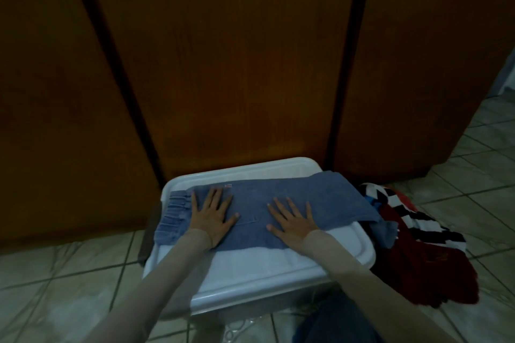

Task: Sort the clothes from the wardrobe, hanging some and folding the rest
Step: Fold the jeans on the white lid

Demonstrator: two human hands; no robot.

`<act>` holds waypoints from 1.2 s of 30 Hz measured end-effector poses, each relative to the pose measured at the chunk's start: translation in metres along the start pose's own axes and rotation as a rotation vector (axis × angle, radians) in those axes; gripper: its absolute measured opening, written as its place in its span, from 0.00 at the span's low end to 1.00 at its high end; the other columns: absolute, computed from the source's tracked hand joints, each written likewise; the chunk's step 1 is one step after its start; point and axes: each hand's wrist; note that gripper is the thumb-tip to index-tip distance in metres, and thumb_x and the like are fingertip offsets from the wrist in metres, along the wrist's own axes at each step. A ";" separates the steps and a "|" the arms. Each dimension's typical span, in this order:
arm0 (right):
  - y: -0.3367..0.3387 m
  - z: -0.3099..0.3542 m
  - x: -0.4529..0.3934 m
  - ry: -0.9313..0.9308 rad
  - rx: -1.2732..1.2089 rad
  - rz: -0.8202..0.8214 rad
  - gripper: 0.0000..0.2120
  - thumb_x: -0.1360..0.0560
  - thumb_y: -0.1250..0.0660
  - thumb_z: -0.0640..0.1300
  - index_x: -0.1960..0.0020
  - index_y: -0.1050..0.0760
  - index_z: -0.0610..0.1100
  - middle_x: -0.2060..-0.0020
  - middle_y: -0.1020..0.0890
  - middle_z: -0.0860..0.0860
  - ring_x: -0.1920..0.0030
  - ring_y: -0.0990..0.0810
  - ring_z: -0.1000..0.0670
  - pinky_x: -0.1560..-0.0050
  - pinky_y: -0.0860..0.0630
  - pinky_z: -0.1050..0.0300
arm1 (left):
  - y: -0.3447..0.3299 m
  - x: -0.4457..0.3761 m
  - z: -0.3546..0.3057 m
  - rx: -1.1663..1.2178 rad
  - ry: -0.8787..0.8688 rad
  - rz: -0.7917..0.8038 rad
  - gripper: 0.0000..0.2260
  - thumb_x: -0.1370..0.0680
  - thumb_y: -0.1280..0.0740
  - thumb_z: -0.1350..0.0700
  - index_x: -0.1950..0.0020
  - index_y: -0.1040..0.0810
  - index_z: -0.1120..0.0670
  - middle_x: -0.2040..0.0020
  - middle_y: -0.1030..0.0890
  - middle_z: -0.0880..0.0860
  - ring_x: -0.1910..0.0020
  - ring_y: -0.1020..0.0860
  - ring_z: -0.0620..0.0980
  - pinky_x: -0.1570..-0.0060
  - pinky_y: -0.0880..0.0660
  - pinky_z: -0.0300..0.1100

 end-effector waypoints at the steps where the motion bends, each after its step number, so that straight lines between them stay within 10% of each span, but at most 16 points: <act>1: 0.001 0.002 0.001 0.019 -0.022 0.010 0.30 0.21 0.58 0.62 0.25 0.68 0.54 0.26 0.66 0.56 0.26 0.68 0.49 0.30 0.69 0.37 | 0.002 0.004 0.006 0.009 0.059 -0.021 0.48 0.40 0.75 0.29 0.23 0.60 0.48 0.23 0.61 0.54 0.24 0.62 0.53 0.34 0.72 0.59; 8: 0.000 0.022 0.003 0.176 -0.006 0.062 0.41 0.27 0.46 0.69 0.25 0.65 0.57 0.26 0.66 0.56 0.26 0.68 0.49 0.31 0.69 0.35 | 0.022 0.021 0.032 0.174 0.405 -0.137 0.33 0.21 0.46 0.39 0.23 0.53 0.57 0.25 0.42 0.58 0.26 0.45 0.59 0.30 0.45 0.57; 17: -0.009 0.049 -0.001 0.166 0.046 0.002 0.32 0.22 0.52 0.64 0.25 0.64 0.60 0.25 0.63 0.58 0.26 0.68 0.40 0.29 0.65 0.37 | 0.035 0.014 0.051 0.215 0.374 0.078 0.35 0.26 0.40 0.34 0.25 0.43 0.50 0.25 0.41 0.56 0.26 0.46 0.59 0.29 0.50 0.60; 26: -0.009 0.043 0.009 0.224 0.065 0.042 0.31 0.22 0.51 0.63 0.26 0.64 0.60 0.25 0.63 0.57 0.26 0.68 0.42 0.28 0.65 0.38 | 0.032 0.017 0.060 0.053 0.245 0.045 0.24 0.22 0.45 0.38 0.27 0.37 0.45 0.32 0.31 0.54 0.30 0.35 0.56 0.31 0.62 0.65; 36: -0.003 0.071 0.005 0.263 0.008 0.000 0.22 0.18 0.58 0.54 0.25 0.58 0.60 0.24 0.60 0.57 0.25 0.63 0.43 0.28 0.61 0.39 | 0.080 0.020 0.080 -0.051 0.221 -0.114 0.22 0.21 0.39 0.48 0.27 0.37 0.47 0.30 0.35 0.57 0.32 0.34 0.57 0.30 0.53 0.56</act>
Point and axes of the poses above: each hand's wrist, its own x-axis away from the middle knuckle, its own y-axis out of the back of the hand, z = x × y
